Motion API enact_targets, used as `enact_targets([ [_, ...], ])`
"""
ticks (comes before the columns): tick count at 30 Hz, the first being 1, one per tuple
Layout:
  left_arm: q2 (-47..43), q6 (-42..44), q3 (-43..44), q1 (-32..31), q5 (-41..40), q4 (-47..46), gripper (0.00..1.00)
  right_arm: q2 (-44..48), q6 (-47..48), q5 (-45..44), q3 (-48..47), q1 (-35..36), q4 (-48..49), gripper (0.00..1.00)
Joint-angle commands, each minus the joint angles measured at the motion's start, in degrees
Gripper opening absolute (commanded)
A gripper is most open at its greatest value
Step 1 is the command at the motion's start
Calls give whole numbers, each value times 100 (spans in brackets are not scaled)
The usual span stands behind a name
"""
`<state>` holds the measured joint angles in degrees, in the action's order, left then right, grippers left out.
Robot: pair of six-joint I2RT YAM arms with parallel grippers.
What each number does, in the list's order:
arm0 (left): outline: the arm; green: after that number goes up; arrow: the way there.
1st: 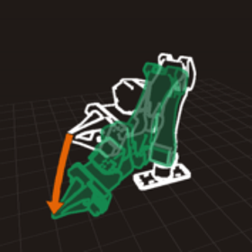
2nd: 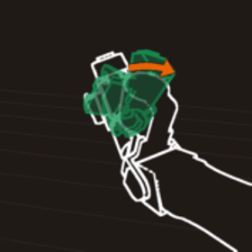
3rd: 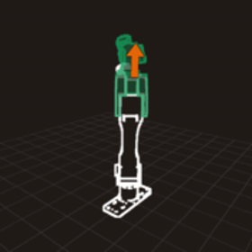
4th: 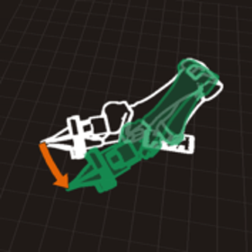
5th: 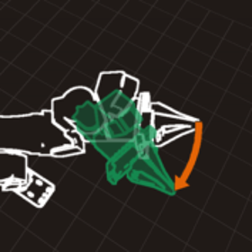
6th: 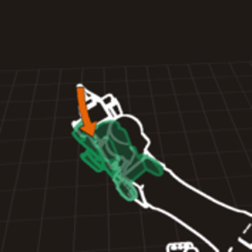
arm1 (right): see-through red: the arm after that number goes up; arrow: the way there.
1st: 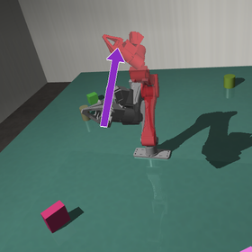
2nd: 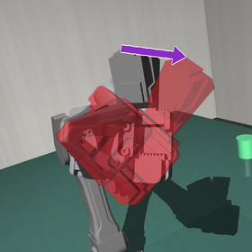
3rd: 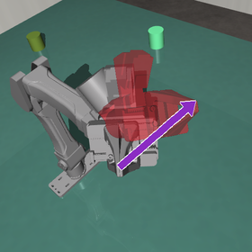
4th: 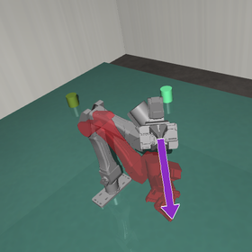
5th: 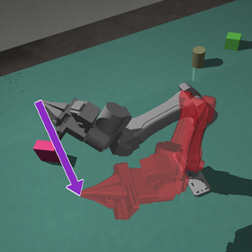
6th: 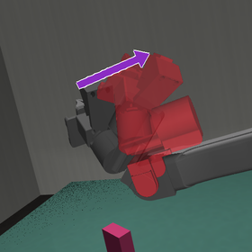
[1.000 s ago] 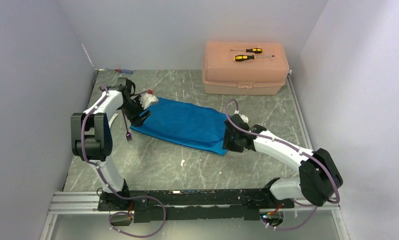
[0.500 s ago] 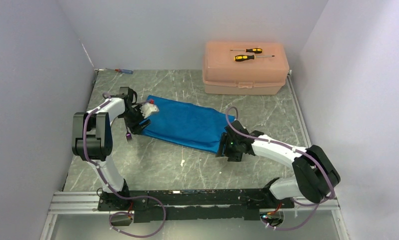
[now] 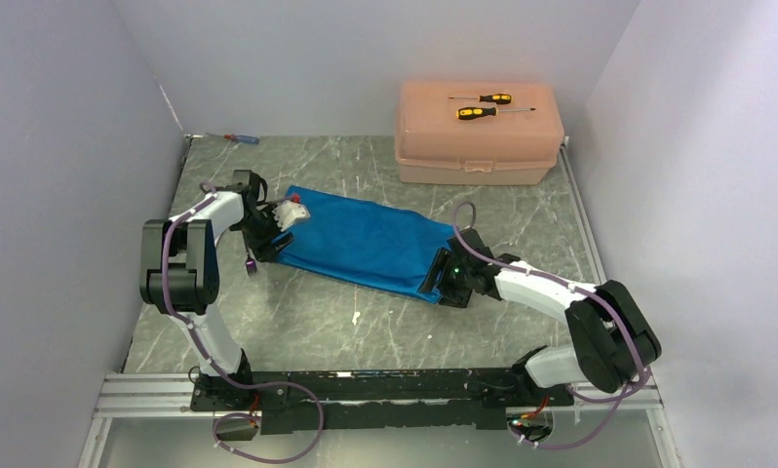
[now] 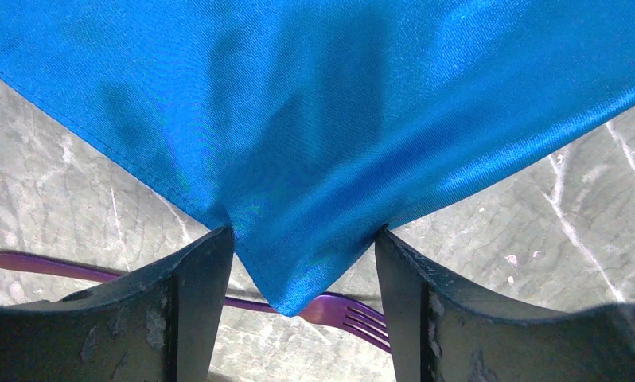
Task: Fold the napkin into a case and place the utensils inside
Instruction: Pick up the rectangle-folded napkin from the center of the board.
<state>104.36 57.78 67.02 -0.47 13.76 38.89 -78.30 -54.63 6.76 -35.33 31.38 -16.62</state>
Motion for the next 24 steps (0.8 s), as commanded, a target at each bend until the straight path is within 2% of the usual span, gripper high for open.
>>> enact_targets([
  [1,107,157,-241,-23,-34,-275,71,11,-32,82,246,-178,179,66],
  [3,123,131,-222,-23,-28,-290,71,-97,-128,80,277,-179,261,61],
  [7,149,135,-223,-26,-28,-279,71,-289,-232,-88,253,-163,326,44],
  [9,151,145,-238,-31,-48,-296,71,-337,-169,-221,166,-166,241,30],
  [12,164,127,-232,-30,-37,-290,71,-240,66,-585,-115,-169,-211,1],
  [18,-3,-25,-380,-248,109,-330,72,-6,902,-1359,-939,-294,-1658,0],
  [24,-129,-276,-545,-629,260,-340,72,-24,1664,-1732,-1232,-573,-2547,0],
])
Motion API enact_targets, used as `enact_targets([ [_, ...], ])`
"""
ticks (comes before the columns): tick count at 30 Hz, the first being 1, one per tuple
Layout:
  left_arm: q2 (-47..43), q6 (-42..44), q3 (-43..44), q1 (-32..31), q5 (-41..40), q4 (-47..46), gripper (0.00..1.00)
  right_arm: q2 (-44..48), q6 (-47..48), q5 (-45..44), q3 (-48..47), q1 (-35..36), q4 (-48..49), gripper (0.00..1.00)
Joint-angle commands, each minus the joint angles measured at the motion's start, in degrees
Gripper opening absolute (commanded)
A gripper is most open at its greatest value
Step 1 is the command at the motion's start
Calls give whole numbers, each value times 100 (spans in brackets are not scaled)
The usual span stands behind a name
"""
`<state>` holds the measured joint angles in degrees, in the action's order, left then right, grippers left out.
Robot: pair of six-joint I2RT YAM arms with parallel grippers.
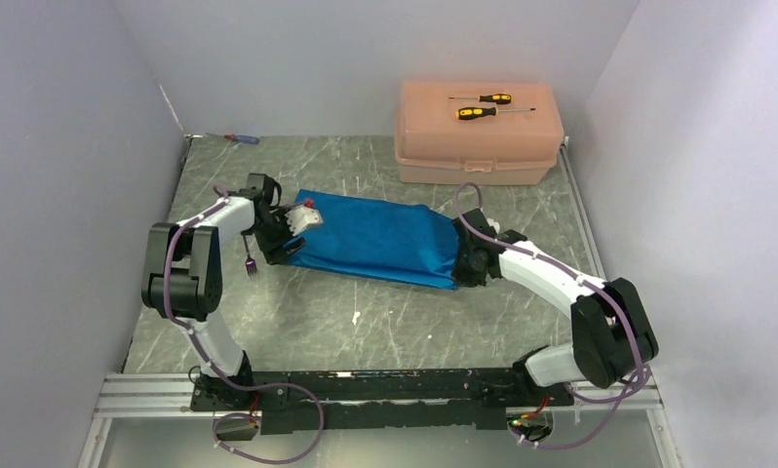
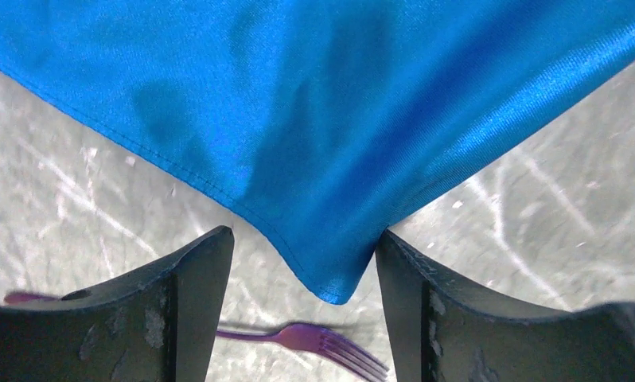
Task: Fold the napkin into a case and place the utensils inside
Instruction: Pick up the rectangle-folded napkin from the center of the board.
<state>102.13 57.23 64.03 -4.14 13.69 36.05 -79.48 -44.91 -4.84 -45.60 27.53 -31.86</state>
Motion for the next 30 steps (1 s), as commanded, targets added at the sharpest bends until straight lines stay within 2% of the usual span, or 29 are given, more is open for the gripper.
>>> enact_targets([
  [1,81,-267,-218,-297,349,10,72,103,765,-646,-201,-212,-1098,0],
  [4,-23,-337,-122,-366,653,340,72,135,851,-906,-187,-234,-1226,0],
  [7,-138,-283,168,-361,1106,1151,73,62,917,-1047,-250,-239,-1247,0],
  [11,-296,-231,905,-287,1765,2205,74,-46,1004,-1047,-392,-239,-1208,0],
  [15,-231,-455,1752,-278,2186,2670,74,-138,1036,-1043,-515,-239,-1189,0],
  [17,-147,-672,1769,-375,2164,2454,73,-155,1020,-1037,-532,-239,-1179,0],
  [21,65,-840,1266,-599,1552,1526,73,-132,960,-1038,-513,-239,-1144,0],
  [27,95,-585,463,-578,578,529,72,-78,914,-1071,-433,-237,-1114,0],
  [30,31,-588,350,-500,401,254,71,-91,931,-1070,-458,-239,-1109,0],
])
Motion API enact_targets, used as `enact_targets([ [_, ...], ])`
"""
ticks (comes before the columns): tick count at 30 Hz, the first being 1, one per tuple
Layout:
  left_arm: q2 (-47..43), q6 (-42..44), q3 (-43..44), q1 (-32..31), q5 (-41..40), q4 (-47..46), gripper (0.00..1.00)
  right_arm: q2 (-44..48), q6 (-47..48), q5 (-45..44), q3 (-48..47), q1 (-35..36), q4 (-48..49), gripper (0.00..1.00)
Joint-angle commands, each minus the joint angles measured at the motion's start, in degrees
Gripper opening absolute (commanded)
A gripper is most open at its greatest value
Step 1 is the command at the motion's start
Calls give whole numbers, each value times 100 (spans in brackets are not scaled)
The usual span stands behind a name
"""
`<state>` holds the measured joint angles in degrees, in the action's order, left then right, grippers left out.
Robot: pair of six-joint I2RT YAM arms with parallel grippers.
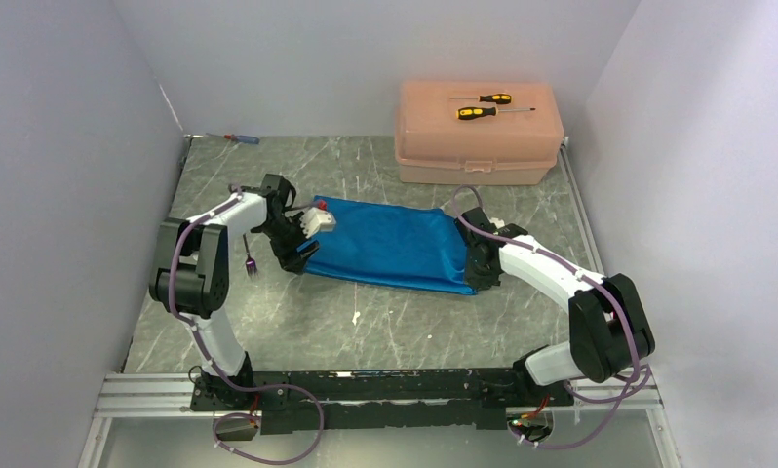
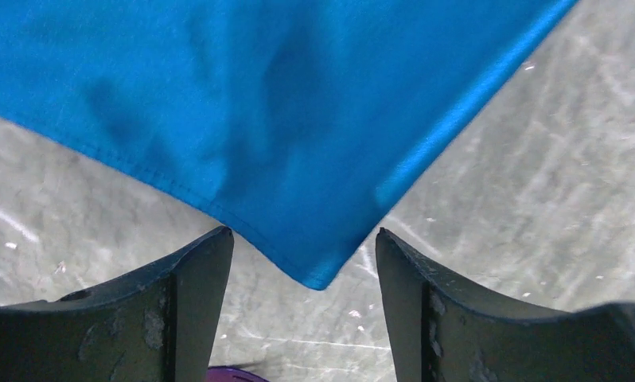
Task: Fold the napkin into a case and place the utensils inside
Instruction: Pick up the rectangle-folded napkin from the center of the board.
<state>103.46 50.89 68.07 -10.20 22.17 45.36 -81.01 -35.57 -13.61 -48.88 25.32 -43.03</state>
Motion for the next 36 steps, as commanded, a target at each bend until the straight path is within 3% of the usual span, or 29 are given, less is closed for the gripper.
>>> enact_targets([
  [1,-131,50,-84,118,-444,-708,71,55,2,-195,-143,-16,6,0],
  [8,-216,207,-198,142,-194,-543,72,34,64,-215,-277,-14,-42,0],
  [16,9,888,847,276,1166,1681,73,69,88,-248,-249,-16,-67,0],
  [24,134,-181,683,145,611,208,72,55,43,-235,-207,-18,-8,0],
  [36,20,-136,-202,-26,-512,-1000,72,172,-46,-202,-36,-16,42,0],
])
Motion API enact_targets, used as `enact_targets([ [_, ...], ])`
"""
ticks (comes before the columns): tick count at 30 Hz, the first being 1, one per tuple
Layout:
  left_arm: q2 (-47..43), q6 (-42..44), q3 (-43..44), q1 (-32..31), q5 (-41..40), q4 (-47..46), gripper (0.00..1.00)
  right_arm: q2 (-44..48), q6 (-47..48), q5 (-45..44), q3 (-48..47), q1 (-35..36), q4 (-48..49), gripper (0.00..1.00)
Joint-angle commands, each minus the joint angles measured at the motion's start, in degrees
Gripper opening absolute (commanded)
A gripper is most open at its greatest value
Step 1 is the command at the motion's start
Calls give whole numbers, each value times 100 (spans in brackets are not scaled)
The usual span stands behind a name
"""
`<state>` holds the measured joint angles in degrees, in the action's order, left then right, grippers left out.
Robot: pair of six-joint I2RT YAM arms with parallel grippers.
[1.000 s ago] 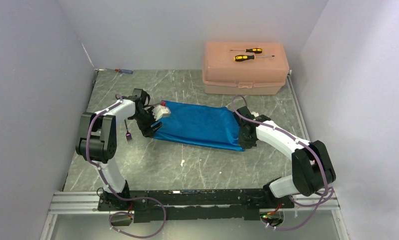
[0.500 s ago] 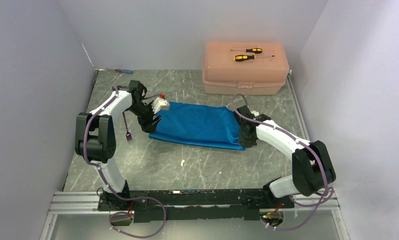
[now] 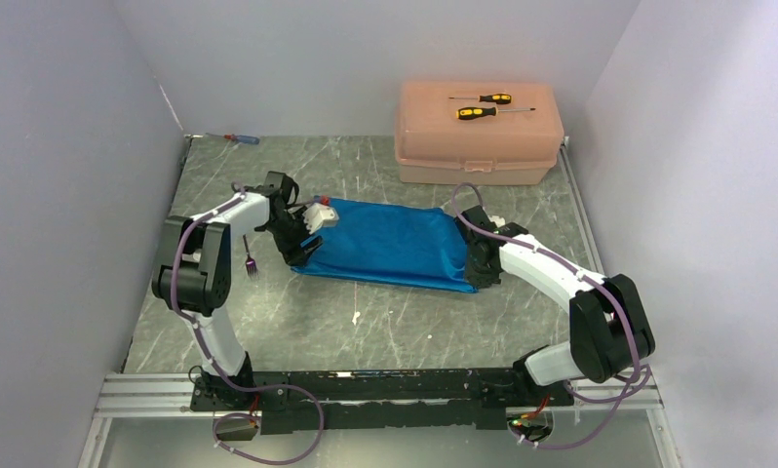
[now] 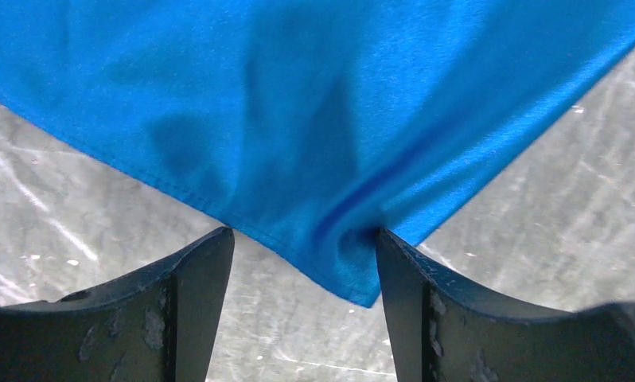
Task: Fold the napkin into a case and place the utensils inside
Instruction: Pick up the rectangle-folded napkin from the center of the board.
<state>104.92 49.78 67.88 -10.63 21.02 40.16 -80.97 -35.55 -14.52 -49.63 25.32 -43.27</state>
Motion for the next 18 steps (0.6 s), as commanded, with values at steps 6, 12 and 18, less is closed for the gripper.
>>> enact_targets([
  [6,-210,80,-428,17,-579,-651,72,221,-40,-149,68,-18,38,0],
  [12,-317,128,-513,72,-599,-596,73,214,17,-208,-54,-18,-36,0],
  [18,-472,208,-436,232,-512,-322,73,137,65,-282,-130,-17,-43,0],
])
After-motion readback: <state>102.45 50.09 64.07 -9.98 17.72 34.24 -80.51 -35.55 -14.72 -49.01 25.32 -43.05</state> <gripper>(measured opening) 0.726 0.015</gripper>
